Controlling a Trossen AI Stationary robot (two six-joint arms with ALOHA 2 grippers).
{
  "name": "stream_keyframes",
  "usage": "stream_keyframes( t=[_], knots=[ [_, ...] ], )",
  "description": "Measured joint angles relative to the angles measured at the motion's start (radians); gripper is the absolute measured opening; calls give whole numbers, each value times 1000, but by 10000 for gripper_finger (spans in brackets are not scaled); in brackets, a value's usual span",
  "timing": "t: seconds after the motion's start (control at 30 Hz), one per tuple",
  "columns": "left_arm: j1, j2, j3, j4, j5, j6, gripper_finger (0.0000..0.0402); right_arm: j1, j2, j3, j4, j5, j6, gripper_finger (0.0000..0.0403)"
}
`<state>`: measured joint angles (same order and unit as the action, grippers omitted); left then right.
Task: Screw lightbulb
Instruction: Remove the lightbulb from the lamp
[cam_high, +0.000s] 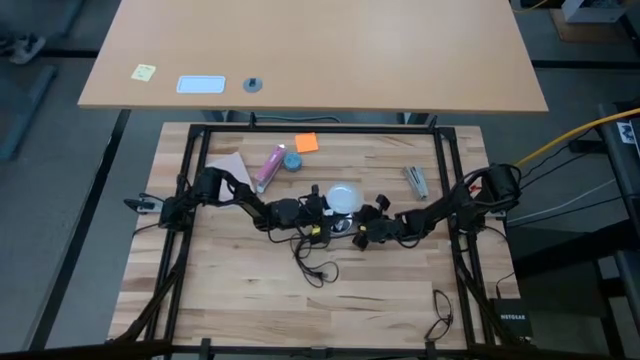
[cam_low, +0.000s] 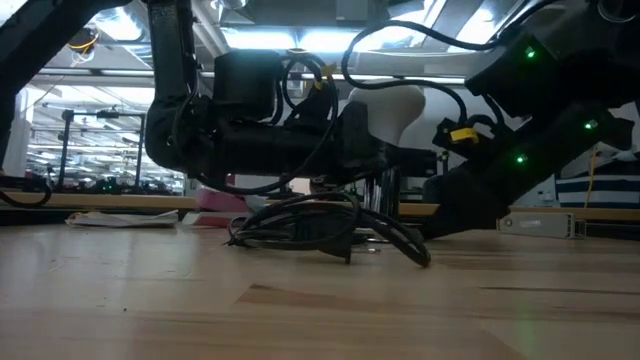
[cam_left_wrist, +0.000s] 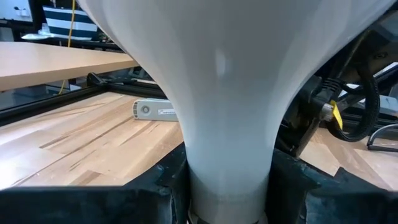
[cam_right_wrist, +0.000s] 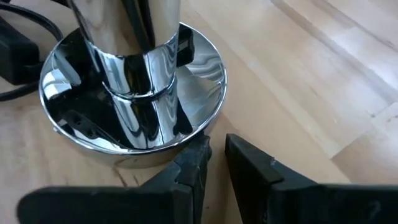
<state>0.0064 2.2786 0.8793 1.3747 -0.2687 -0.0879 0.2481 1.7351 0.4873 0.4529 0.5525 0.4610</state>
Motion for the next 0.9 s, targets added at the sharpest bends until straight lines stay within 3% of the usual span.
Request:
stream_keyframes(
  t=[0.63,0.8,0.9],
  knots=[
    [-12,-2,-1,-13,-56,8,139,20,-2,0,29,-32,62,73],
    [-4,0,5,-25,-103,24,139,34,-5,18,149,-212,49,75],
    [-5,0,3,-24,-117,30,139,37,-2,12,212,-237,-17,75]
  ],
)
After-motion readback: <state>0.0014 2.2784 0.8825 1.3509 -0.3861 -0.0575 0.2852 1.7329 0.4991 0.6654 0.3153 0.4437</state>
